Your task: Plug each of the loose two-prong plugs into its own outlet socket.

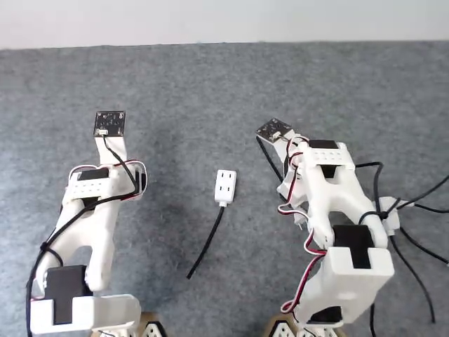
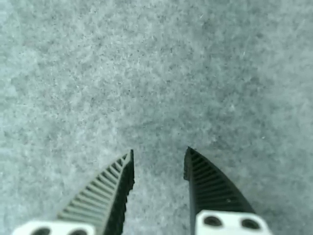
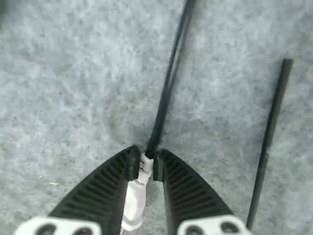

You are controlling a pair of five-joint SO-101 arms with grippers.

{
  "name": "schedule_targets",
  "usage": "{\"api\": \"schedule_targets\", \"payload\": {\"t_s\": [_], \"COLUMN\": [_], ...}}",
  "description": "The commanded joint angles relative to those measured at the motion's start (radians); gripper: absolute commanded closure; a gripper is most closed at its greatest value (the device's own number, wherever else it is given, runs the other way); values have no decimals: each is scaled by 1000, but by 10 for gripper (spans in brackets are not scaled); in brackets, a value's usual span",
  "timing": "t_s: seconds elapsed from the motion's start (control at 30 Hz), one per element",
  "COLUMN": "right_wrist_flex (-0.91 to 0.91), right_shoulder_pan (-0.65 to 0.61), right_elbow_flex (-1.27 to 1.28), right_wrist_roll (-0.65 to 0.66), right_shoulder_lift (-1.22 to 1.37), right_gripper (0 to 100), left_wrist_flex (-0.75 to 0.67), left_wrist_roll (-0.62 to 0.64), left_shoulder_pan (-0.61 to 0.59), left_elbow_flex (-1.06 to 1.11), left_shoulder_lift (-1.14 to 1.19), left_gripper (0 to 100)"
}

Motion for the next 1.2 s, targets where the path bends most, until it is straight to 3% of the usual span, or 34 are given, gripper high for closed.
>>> {"api": "schedule_targets", "payload": {"t_s": [0.0, 0.37, 0.5, 0.87, 1.17], "right_wrist_flex": [-7, 157, 217, 148, 113], "right_shoulder_pan": [28, 68, 19, -44, -5], "right_elbow_flex": [-46, -83, -80, -87, -104], "right_wrist_roll": [11, -2, -106, -242, -244], "right_shoulder_lift": [-16, -206, -239, -56, -101], "right_gripper": [989, 991, 991, 991, 990], "left_wrist_flex": [-20, -20, -20, -20, -20], "left_wrist_roll": [-12, -12, -12, -12, -12], "left_shoulder_pan": [-3, -3, -3, -3, -5], "left_elbow_flex": [-7, -7, -7, -7, -7], "left_shoulder_lift": [-32, -32, -32, -32, -32], "left_gripper": [838, 838, 838, 838, 837]}}
